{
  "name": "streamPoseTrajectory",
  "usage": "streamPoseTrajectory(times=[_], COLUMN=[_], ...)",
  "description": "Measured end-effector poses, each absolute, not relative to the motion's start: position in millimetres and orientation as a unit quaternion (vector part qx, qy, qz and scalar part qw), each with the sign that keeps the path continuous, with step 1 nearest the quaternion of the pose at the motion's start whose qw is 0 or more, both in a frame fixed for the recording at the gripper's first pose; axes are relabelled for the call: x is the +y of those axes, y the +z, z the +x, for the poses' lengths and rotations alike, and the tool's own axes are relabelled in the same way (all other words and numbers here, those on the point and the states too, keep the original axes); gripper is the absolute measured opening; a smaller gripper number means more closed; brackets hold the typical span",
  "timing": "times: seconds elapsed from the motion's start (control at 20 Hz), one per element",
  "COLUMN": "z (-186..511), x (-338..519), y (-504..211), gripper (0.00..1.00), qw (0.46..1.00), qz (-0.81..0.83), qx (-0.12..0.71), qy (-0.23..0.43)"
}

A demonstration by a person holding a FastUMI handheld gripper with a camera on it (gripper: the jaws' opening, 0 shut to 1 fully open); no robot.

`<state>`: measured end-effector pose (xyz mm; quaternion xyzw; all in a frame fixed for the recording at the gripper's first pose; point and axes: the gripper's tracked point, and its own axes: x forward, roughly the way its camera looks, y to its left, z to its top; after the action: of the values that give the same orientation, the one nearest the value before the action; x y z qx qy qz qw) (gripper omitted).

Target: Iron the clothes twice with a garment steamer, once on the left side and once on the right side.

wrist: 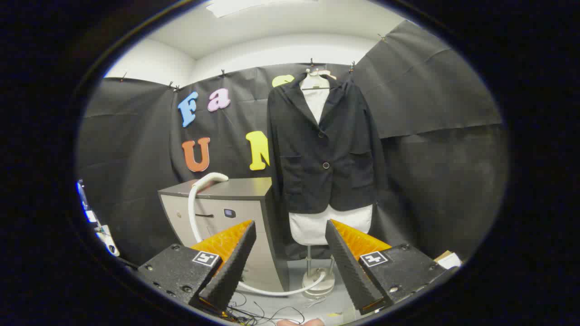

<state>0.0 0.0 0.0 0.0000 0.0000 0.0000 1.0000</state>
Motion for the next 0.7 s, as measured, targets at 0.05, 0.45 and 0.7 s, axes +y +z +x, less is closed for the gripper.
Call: streamPoseTrajectory(times=[0.05, 0.45, 0.7], z=[-1, -2, 10], x=[0, 0, 17], y=[0, 1, 13], gripper=[0.98, 0.98, 0.98], qw=[1.000, 1.000, 1.000], qz=[0.002, 0.001, -0.001], qx=[0.000, 0.003, -0.003], qy=[0.000, -0.006, 0.000])
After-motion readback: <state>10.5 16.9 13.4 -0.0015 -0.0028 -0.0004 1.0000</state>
